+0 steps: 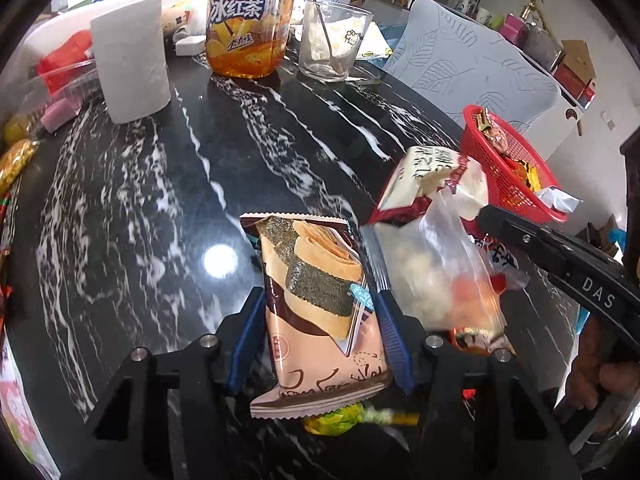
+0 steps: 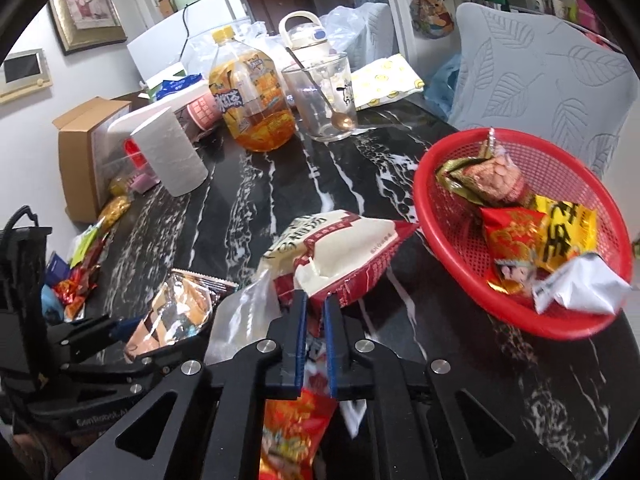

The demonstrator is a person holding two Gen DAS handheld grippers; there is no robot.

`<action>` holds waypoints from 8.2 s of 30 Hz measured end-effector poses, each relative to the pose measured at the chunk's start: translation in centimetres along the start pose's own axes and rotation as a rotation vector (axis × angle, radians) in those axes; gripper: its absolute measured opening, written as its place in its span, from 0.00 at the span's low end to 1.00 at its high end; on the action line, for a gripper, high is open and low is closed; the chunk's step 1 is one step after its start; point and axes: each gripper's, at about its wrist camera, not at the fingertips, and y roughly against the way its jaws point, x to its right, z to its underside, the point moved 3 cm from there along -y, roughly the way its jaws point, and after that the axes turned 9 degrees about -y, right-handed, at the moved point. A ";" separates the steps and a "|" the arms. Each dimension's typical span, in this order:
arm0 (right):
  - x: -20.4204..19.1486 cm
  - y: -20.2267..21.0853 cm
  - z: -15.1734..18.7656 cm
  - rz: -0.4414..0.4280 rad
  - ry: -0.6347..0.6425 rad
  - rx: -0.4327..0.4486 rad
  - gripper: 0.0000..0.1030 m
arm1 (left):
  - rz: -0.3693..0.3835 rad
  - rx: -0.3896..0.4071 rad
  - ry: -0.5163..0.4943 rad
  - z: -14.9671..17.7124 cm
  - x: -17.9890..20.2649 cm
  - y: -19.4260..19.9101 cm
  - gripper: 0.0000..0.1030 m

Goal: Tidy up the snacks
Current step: 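Lift both held bags off the table and hold them up, then carry both bags over the red basket and lower them in, then open both grippers to drop the bags into the basket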

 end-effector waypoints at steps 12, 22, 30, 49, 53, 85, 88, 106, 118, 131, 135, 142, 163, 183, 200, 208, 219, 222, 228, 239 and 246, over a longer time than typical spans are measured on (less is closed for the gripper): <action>0.2 3.6 2.6 -0.006 -0.009 0.031 0.02 | 0.013 0.007 -0.004 1.9 1.2 1.9 0.47; 1.5 3.3 2.4 0.004 -0.095 0.011 0.70 | 0.051 -0.034 -0.011 1.5 1.7 0.6 0.49; 1.2 0.7 0.3 0.008 -0.081 -0.031 0.70 | 0.010 -0.004 0.019 1.0 0.0 0.5 0.54; -4.5 -6.9 -3.6 0.100 0.118 -0.122 0.89 | -0.019 0.028 0.181 1.1 -6.1 2.0 0.54; -5.0 -7.7 -3.8 0.113 0.159 -0.103 0.64 | -0.008 0.030 0.160 1.0 -5.2 2.1 0.54; -5.0 -1.7 3.2 0.042 0.227 -0.177 0.57 | -0.094 0.022 0.035 1.2 -2.4 1.8 0.48; -5.0 -1.4 3.8 0.039 0.237 -0.187 0.59 | -0.073 -0.007 0.038 1.5 -2.2 1.1 0.48; -5.5 -0.7 4.7 0.014 0.224 -0.139 0.49 | -0.083 0.026 0.019 1.6 -0.9 2.5 0.48; -5.4 2.9 4.4 -0.032 0.182 -0.056 0.48 | -0.057 0.087 -0.021 0.8 1.5 4.8 0.48; -2.8 7.7 5.3 0.010 0.112 0.022 0.48 | 0.014 0.124 -0.119 0.3 6.4 6.3 0.48; -1.4 9.4 5.9 0.020 0.071 0.045 0.48 | 0.055 0.134 -0.169 0.1 8.8 6.4 0.48; 1.5 12.3 7.2 0.071 -0.011 0.075 0.48 | 0.132 0.131 -0.257 -0.1 13.3 6.2 0.48; 9.1 17.7 4.4 0.165 -0.105 0.204 0.48 | 0.218 0.203 -0.365 -6.0 21.0 5.8 0.48; 10.6 13.0 -6.0 0.142 -0.044 0.233 0.49 | 0.106 0.244 -0.309 -13.0 16.8 3.2 0.48; 11.7 5.0 -8.9 0.203 -0.023 0.114 0.80 | 0.080 0.201 -0.261 -14.7 13.8 -0.1 0.48; 12.8 7.4 -8.8 0.255 -0.055 0.178 0.85 | 0.113 0.178 -0.285 -14.1 15.2 -1.1 0.48; 14.1 8.9 -7.3 0.253 -0.106 0.187 0.85 | 0.191 0.051 -0.308 -13.2 17.5 -5.8 0.48; 14.3 8.8 -7.0 0.251 -0.110 0.176 0.85 | 0.195 0.006 -0.315 -13.0 17.7 -6.9 0.49; 14.4 8.5 -6.4 0.237 -0.113 0.162 0.85 | 0.190 0.026 -0.333 -12.9 18.1 -6.9 0.49; 14.3 8.9 -6.3 0.225 -0.120 0.162 0.85 | 0.154 0.087 -0.341 -13.6 18.0 -4.9 0.80; 14.0 9.8 -6.4 0.220 -0.116 0.180 0.85 | 0.129 0.122 -0.350 -14.2 18.0 -3.3 0.80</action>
